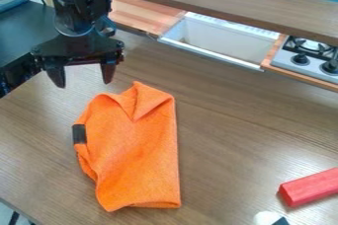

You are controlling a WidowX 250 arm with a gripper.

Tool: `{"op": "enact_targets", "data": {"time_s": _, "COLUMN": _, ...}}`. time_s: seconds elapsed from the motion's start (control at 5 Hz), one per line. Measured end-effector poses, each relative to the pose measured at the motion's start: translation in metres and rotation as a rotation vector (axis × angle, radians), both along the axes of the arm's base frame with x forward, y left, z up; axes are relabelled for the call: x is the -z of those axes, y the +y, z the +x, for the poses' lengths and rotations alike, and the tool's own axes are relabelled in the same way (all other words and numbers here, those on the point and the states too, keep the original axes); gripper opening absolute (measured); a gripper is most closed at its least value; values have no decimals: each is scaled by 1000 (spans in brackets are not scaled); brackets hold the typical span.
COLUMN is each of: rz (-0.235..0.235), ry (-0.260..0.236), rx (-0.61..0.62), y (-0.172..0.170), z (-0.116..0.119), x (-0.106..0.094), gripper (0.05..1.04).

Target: Unfold cloth from left to right

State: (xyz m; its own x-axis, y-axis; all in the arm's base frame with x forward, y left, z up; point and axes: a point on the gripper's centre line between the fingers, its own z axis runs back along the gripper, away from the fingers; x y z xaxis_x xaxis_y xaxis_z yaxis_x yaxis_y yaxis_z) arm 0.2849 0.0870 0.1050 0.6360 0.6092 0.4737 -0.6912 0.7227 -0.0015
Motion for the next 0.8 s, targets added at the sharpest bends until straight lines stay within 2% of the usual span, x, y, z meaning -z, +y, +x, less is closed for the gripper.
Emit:
{"op": "enact_targets", "data": {"time_s": 0.2, "rz": -8, "ry": 25, "rx": -1, "y": -1, "z": -2, "x": 8, "gripper": 999}}
{"op": "enact_targets", "data": {"time_s": 0.4, "rz": -32, "ry": 22, "rx": -19, "y": 12, "z": -7, "x": 14, "gripper": 999}}
{"op": "enact_targets", "data": {"time_s": 0.6, "rz": -56, "ry": 60, "rx": 26, "y": 11, "z": -3, "x": 32, "gripper": 999}}
{"op": "enact_targets", "data": {"time_s": 0.8, "rz": -100, "ry": 59, "rx": 85, "y": 15, "z": -2, "x": 47, "gripper": 999}}
